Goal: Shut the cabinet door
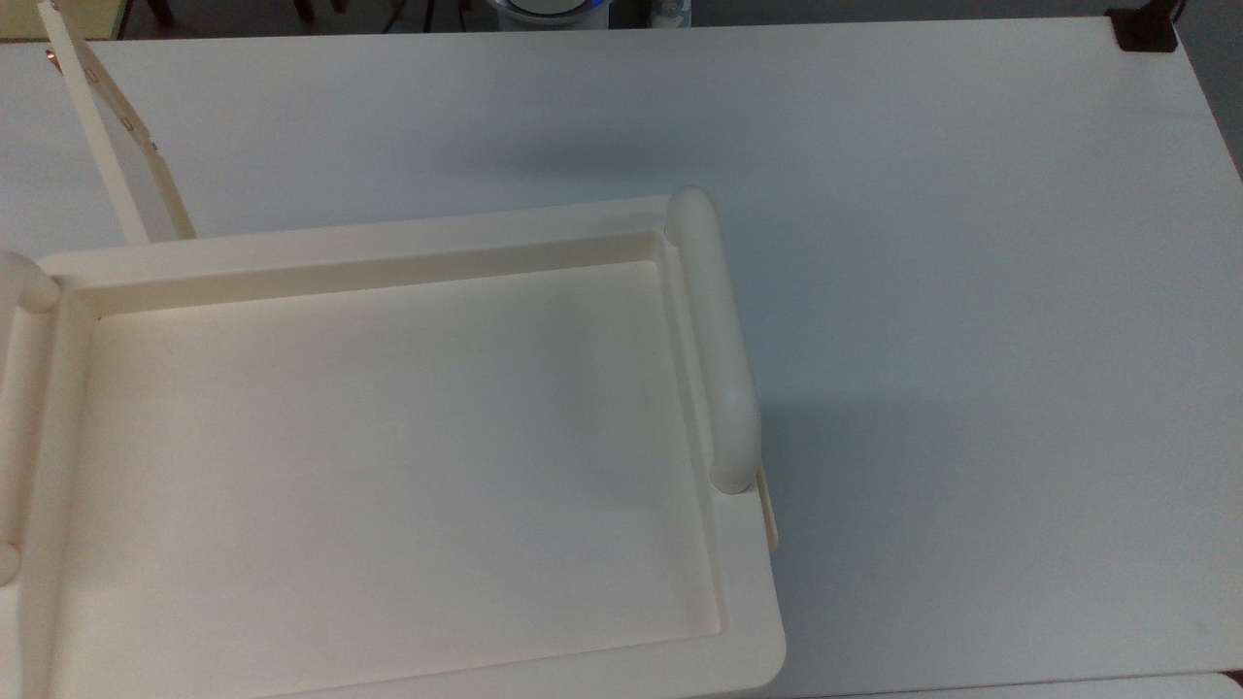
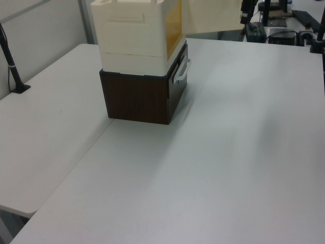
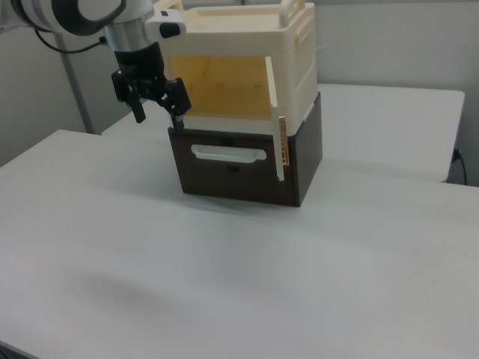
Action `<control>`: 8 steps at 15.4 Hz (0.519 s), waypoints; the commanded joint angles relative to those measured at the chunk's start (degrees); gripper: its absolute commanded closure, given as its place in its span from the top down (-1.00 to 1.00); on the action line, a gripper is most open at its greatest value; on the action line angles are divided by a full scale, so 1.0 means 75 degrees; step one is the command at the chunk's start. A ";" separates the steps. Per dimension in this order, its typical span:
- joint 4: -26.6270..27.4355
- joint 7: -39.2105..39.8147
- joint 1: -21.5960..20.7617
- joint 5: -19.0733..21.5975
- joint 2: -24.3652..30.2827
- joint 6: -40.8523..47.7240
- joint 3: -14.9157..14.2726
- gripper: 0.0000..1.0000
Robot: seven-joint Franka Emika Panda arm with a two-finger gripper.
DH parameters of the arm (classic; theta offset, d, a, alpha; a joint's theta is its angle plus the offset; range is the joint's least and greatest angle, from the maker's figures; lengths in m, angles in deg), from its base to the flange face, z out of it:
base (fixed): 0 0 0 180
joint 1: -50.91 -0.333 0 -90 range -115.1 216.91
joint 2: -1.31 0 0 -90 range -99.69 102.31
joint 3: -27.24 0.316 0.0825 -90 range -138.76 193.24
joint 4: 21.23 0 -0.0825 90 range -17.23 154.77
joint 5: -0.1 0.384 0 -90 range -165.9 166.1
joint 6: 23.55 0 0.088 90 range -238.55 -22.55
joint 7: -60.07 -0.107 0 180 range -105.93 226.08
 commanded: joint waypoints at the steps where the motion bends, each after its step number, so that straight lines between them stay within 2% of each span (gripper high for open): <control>1: 0.0071 0.0390 -0.0014 -0.0127 0.0116 0.0101 -0.0039 1.00; 3: 0.0071 0.0963 0.0010 -0.0115 0.0128 0.0101 -0.0086 1.00; 5: 0.0036 0.1025 0.0021 -0.0103 0.0128 0.0055 -0.0098 0.94; 8: -0.0011 0.1013 0.0161 -0.0045 0.0163 0.0008 -0.0145 0.20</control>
